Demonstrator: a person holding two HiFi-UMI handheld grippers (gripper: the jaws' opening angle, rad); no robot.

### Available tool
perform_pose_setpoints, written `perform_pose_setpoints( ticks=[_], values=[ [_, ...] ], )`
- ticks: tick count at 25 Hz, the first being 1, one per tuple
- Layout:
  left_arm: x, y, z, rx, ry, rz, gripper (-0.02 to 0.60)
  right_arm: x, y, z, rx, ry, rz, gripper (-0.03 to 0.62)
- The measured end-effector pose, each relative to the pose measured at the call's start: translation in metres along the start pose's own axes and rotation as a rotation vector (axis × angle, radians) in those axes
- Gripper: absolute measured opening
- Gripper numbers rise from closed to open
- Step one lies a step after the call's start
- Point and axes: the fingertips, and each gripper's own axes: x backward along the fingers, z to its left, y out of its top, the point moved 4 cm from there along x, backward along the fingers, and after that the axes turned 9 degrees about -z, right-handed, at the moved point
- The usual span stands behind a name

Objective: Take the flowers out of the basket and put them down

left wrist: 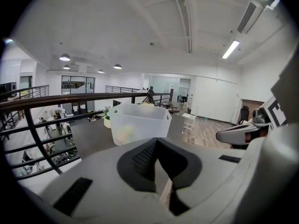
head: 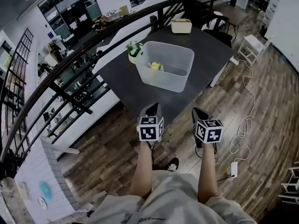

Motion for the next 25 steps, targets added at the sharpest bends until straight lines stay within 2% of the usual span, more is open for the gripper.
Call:
perform_pose_setpoints(
  ticks=[7, 14, 20, 25],
  values=[
    [-0.017, -0.008, -0.003, 0.004, 0.031, 0.022, 0.014, -0.009, -0.005, -0.028, -0.026, 0.020, 0.010, 0.017],
    [-0.057, -0.005, 0.005, 0.003, 0.059, 0.045, 0.014, -0.048, 0.002, -0.052, -0.027, 0.042, 0.029, 0.017],
    [-0.109, 0.013, 0.023, 0.033, 0.092, 0.017, 0.014, -0.099, 0.029, -0.069, 0.015, 0.100, 0.039, 0.017],
    [-0.151, 0.040, 0.047, 0.058, 0.122, 0.000, 0.014, -0.147, 0.070, -0.073, 0.063, 0.157, 0.051, 0.017]
  ],
)
